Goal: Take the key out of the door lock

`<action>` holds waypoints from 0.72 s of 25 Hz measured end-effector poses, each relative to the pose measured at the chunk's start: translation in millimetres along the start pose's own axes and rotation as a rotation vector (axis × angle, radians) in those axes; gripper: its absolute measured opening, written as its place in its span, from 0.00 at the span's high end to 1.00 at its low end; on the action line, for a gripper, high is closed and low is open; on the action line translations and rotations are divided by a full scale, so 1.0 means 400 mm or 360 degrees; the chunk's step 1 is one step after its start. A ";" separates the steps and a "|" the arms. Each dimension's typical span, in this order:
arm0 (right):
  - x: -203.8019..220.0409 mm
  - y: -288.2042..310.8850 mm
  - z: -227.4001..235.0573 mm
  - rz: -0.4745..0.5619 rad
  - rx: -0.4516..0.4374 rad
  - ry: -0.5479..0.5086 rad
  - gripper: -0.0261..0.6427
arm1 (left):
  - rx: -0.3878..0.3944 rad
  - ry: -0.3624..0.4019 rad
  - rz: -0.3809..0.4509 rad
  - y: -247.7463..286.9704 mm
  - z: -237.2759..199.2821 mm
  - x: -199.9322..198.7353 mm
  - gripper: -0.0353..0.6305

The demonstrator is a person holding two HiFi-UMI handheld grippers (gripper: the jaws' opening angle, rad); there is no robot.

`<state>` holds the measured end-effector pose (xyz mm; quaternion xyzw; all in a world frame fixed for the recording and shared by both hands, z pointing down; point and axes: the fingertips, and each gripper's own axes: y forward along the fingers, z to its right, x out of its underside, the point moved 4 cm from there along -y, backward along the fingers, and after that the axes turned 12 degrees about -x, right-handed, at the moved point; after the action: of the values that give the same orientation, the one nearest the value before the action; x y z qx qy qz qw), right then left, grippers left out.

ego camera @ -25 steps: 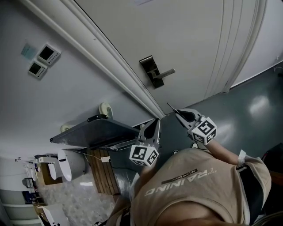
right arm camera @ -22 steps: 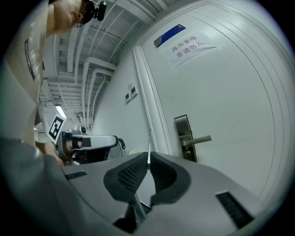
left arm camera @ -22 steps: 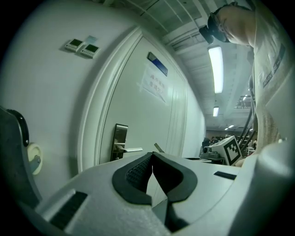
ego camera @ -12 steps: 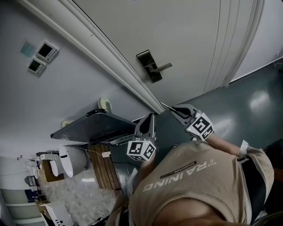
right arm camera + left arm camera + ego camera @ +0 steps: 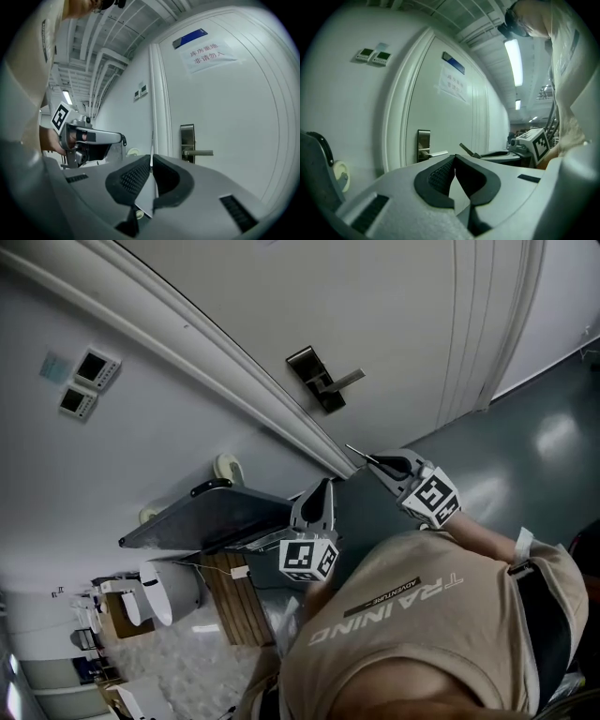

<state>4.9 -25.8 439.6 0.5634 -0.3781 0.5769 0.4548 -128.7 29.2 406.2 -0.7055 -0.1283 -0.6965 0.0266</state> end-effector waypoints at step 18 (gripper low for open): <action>0.031 0.034 0.032 0.0076 0.0203 0.0197 0.93 | 0.0222 -0.0256 -0.0066 0.076 -0.081 0.078 0.93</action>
<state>-3.4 -40.6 453.8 0.5452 -0.3252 0.6442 0.4266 -153.8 -2.8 442.3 -0.7527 -0.1929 -0.6275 0.0509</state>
